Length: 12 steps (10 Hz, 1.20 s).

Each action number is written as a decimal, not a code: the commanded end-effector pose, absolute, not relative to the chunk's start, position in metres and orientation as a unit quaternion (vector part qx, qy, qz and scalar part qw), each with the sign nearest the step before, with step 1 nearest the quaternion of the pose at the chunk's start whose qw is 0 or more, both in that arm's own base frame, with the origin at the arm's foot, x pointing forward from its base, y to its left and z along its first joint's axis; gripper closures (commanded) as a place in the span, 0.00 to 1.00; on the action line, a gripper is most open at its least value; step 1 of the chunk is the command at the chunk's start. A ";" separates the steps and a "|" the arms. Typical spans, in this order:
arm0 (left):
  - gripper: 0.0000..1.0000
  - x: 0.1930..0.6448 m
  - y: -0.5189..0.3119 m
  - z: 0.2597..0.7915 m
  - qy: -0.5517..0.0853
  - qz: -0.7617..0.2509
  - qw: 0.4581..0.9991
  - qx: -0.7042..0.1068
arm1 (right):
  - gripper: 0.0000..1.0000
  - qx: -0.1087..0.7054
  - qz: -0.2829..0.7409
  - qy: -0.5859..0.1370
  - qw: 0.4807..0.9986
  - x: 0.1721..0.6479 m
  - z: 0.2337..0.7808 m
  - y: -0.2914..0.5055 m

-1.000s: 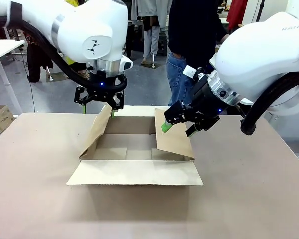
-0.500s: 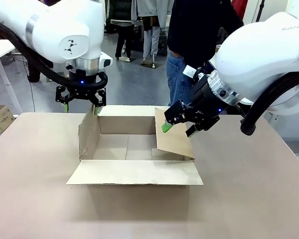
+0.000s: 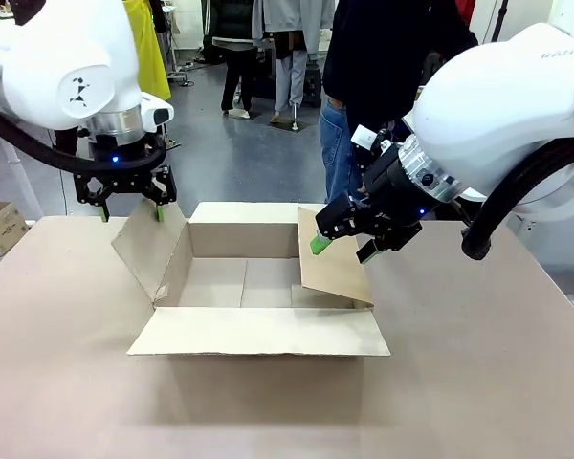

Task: Pack the gift set into the box.
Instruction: Place both hands on the side flaps of the Package Box and spread them outward.

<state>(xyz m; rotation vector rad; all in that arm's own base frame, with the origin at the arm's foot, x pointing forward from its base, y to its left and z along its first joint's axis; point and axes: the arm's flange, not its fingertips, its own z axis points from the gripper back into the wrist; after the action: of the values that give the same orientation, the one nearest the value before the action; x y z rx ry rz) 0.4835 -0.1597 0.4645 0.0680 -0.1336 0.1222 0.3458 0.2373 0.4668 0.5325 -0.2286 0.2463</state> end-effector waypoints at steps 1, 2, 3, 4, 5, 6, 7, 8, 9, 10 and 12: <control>0.00 0.489 -0.143 0.450 -0.051 0.035 0.998 -0.005 | 0.00 0.262 0.122 -0.114 0.951 0.345 0.468 0.238; 0.00 0.494 -0.130 0.445 -0.046 0.033 0.998 -0.023 | 0.00 0.262 0.122 -0.114 0.951 0.345 0.468 0.238; 0.00 0.498 -0.117 0.439 -0.043 0.034 0.998 -0.036 | 0.00 0.262 0.122 -0.114 0.951 0.345 0.468 0.238; 0.00 0.504 -0.103 0.426 -0.012 0.065 0.998 -0.013 | 0.00 0.262 0.122 -0.114 0.951 0.345 0.468 0.238; 0.00 0.506 -0.096 0.417 -0.001 0.042 0.998 -0.037 | 0.00 0.262 0.122 -0.114 0.951 0.345 0.468 0.238; 0.00 0.508 -0.093 0.411 0.026 0.040 0.998 -0.040 | 0.00 0.262 0.122 -0.114 0.951 0.345 0.468 0.238; 0.00 0.507 -0.102 0.422 -0.019 0.055 0.998 -0.016 | 0.00 0.262 0.122 -0.114 0.951 0.345 0.468 0.238; 0.00 0.507 -0.102 0.422 -0.019 0.055 0.998 -0.016 | 0.00 0.262 0.122 -0.114 0.951 0.345 0.468 0.238; 0.00 0.507 -0.102 0.422 -0.019 0.055 0.998 -0.016 | 0.00 0.262 0.122 -0.114 0.951 0.345 0.468 0.238; 0.00 0.507 -0.102 0.422 -0.019 0.055 0.998 -0.016 | 0.00 0.262 0.122 -0.114 0.951 0.345 0.468 0.238; 0.00 0.507 -0.102 0.422 -0.019 0.055 0.998 -0.016 | 0.00 0.262 0.122 -0.114 0.951 0.345 0.468 0.238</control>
<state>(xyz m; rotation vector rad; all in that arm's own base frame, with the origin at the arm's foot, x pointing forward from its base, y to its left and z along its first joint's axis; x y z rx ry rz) 0.5077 -0.1018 0.4218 -0.0469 -0.0269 0.0946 0.3457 0.2373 0.4668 0.5325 -0.2286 0.2464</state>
